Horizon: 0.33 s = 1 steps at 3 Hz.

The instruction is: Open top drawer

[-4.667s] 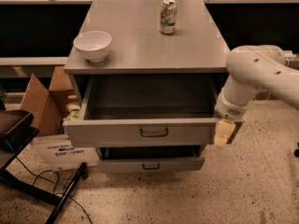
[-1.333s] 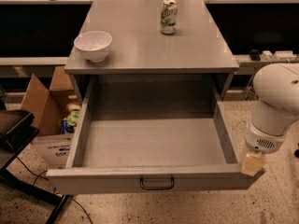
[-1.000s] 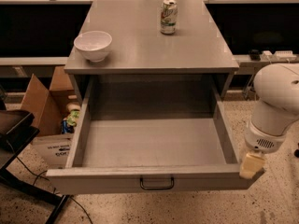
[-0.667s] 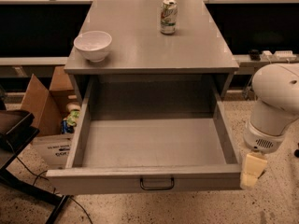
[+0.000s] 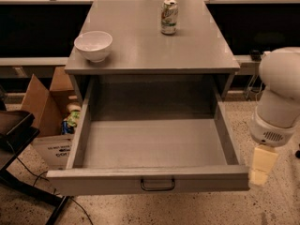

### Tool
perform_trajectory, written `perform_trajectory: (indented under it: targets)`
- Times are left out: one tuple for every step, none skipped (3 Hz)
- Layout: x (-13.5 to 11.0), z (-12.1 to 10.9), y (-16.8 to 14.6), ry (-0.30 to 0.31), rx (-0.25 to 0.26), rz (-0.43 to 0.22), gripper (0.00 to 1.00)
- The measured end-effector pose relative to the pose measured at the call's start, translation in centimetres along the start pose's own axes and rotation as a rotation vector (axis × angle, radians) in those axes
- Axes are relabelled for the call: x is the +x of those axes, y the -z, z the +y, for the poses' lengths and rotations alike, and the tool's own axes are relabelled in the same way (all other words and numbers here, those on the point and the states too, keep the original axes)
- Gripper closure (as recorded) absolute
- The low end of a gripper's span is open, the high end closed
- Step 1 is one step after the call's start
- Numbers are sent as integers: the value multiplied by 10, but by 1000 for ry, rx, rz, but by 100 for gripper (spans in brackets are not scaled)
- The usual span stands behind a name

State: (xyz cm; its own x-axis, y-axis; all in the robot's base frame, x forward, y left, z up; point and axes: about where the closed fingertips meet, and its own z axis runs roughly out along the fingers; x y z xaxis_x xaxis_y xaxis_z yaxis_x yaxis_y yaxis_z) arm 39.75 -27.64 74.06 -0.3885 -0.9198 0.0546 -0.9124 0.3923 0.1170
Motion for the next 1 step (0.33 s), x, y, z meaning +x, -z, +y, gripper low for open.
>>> perform_trajectory:
  targets:
    - [-7, 22, 88, 30, 102, 14, 0]
